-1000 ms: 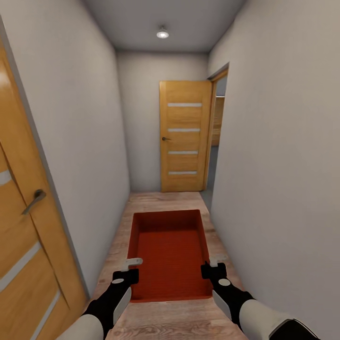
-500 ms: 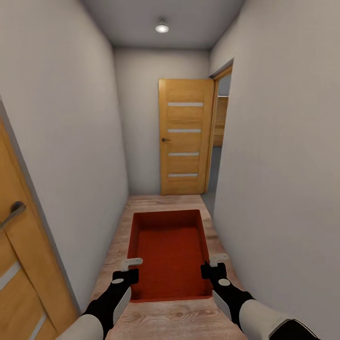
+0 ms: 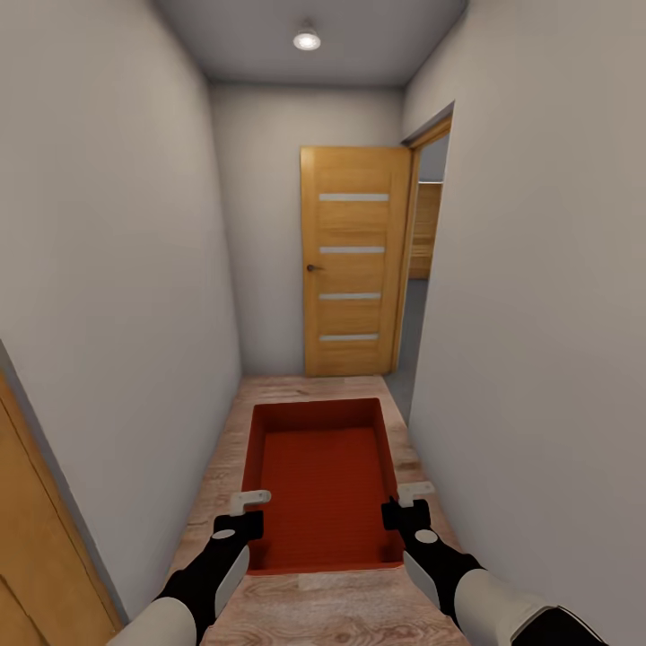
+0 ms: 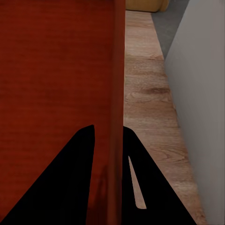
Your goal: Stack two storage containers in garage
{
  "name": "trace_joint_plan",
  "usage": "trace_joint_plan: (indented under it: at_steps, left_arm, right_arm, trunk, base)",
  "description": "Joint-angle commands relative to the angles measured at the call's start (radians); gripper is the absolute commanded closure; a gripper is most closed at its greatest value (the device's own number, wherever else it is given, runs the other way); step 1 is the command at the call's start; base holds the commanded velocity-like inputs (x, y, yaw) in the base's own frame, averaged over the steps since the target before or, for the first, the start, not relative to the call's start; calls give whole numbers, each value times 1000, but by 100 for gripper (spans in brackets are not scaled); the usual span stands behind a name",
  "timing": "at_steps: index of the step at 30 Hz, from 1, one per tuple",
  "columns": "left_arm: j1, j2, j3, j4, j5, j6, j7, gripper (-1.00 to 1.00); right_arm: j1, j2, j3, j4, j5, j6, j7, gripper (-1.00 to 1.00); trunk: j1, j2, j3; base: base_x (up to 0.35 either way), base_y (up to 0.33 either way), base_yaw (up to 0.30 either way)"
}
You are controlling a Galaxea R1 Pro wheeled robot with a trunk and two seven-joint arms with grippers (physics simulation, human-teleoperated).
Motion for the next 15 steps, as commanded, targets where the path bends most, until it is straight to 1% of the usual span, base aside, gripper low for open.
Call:
trace_joint_plan:
  at_steps: [1, 15]
  left_arm:
    - [0, 29, 21, -5, -15, -5, 63, 100]
    - [0, 29, 21, -6, -15, -5, 63, 100]
  right_arm:
    - [-1, 0, -42, 0, -48, 1, 0, 100]
    - [-1, 1, -42, 0, -48, 0, 0, 100]
  trunk:
    - [1, -1, -1]
    - [1, -1, -1]
  base:
    - [324, 0, 0]
    - [324, 0, 0]
